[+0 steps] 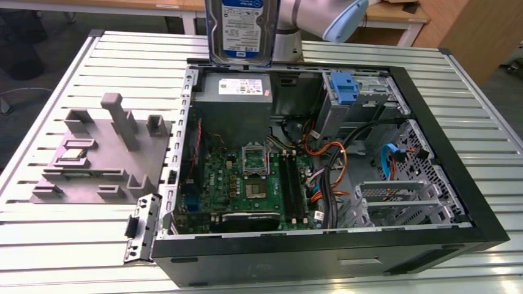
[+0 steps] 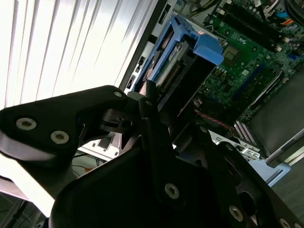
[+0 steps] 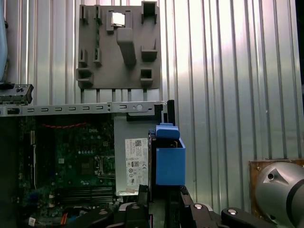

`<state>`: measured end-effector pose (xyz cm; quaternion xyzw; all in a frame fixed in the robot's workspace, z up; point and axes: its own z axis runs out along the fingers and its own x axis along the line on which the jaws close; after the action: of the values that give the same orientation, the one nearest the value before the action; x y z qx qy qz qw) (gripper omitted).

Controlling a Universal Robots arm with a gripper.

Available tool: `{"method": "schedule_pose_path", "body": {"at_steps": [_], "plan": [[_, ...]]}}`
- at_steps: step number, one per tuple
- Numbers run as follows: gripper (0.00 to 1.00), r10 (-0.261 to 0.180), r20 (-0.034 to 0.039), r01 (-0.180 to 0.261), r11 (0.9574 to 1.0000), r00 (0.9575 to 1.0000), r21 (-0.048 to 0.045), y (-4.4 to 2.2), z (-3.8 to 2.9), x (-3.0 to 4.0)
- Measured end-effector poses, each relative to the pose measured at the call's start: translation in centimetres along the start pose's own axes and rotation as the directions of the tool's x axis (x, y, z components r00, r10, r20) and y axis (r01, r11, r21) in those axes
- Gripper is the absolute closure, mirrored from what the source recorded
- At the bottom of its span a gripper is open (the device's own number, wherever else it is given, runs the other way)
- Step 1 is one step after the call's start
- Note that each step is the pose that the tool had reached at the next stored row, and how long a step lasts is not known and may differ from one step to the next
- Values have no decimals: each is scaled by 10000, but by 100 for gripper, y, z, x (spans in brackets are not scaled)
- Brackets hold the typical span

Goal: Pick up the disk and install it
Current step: 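Pick up the disk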

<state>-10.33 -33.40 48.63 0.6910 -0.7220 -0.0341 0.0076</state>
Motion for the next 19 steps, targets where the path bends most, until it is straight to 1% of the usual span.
{"method": "schedule_pose_path", "body": {"at_steps": [19], "plan": [[65, 0, 0, 0, 10000, 10000, 0, -401, -18, -18]]}}
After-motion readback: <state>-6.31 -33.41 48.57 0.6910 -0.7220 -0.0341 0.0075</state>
